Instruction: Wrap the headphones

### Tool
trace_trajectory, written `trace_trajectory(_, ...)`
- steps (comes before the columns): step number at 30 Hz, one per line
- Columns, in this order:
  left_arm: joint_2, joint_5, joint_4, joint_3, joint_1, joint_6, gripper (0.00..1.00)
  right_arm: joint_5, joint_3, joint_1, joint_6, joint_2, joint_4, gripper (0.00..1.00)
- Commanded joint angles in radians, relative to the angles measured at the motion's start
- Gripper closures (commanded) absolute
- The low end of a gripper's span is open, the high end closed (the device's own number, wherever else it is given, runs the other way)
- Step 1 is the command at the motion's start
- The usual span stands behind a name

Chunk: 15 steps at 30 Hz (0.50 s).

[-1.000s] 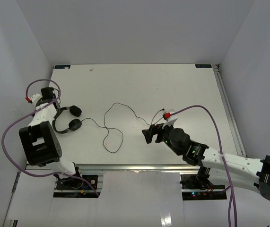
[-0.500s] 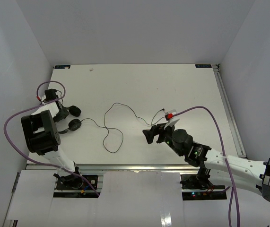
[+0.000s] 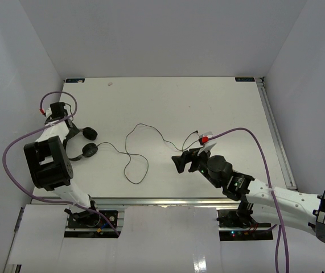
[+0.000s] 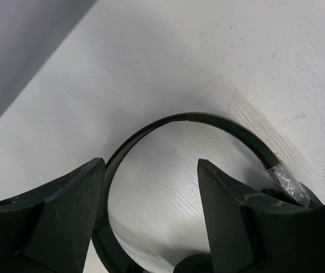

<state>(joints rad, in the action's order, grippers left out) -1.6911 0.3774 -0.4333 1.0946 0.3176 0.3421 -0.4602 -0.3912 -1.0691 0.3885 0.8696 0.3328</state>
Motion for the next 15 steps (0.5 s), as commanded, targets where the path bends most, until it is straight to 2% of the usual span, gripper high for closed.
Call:
trace_trajectory(1, 0.098, 0.076, -0.002, -0.028, 0.004, 0.037, 0.21, 0.005, 0.002, -0.005, -0.008, -0.015, 0.044, 0.02)
trace_trajectory(8, 0.055, 0.084, -0.060, -0.032, 0.013, 0.106, 0.21, -0.007, 0.006, -0.004, -0.010, -0.008, 0.046, 0.02)
trace_trajectory(15, 0.001, 0.082, -0.055, -0.032, 0.028, 0.100, 0.21, -0.007, 0.012, -0.003, -0.010, -0.025, 0.049, 0.02)
